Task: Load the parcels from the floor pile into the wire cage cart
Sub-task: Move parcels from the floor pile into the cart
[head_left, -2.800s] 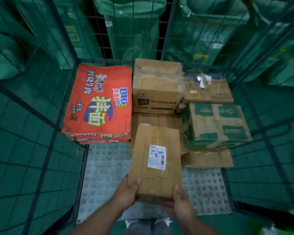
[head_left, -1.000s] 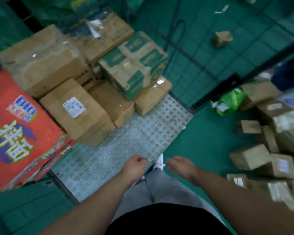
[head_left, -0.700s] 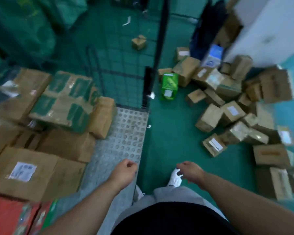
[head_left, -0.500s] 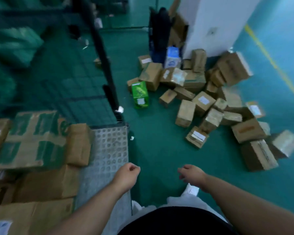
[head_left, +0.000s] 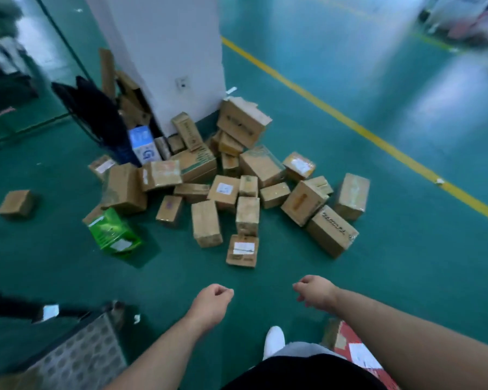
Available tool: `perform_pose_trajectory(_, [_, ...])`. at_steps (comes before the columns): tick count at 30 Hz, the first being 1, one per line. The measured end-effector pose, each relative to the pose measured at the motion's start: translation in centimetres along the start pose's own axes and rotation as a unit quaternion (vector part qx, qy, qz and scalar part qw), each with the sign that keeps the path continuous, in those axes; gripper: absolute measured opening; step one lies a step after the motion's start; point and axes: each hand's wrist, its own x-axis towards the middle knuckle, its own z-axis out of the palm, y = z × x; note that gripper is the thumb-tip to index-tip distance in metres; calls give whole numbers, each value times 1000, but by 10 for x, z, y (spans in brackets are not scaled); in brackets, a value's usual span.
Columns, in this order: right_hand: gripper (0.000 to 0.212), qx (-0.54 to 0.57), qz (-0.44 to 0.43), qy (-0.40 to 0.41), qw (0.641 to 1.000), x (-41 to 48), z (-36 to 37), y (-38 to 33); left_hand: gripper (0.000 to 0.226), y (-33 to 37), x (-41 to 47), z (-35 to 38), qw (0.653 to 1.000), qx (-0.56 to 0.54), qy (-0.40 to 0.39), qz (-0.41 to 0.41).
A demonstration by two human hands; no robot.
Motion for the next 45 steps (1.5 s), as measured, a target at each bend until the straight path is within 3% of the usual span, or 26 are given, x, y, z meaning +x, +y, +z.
perform_pose_trajectory(6, [29,41,36,23,998,38,-82,11,22,79,24,19,1000,0,-10,-2])
perform_pose_trajectory(11, [24,68,45,11,997,67,-96,-2,21,106,65,4,999,28,-8,-17])
perform_pose_trajectory(17, [32,-13,14,-2,1000,89,-135,-44,22,170,142,-23,995,95,-28,-11])
perform_pose_trajectory(24, [32,21,27,40,999,112,-200,-69,17,293,194,-30,988,137,-53,53])
perform_pose_trajectory(29, [25,28,52,19,998,151,-235,-56,20,344,232,0,985,144,-87,33])
perform_pose_trajectory(38, [39,-43,64,-26,997,254,-375,-37,19,443,273,72,974,212,-78,29])
perform_pose_trajectory(45, [32,-94,24,8,995,315,-473,-101,20,500,285,63,995,96,-20,3])
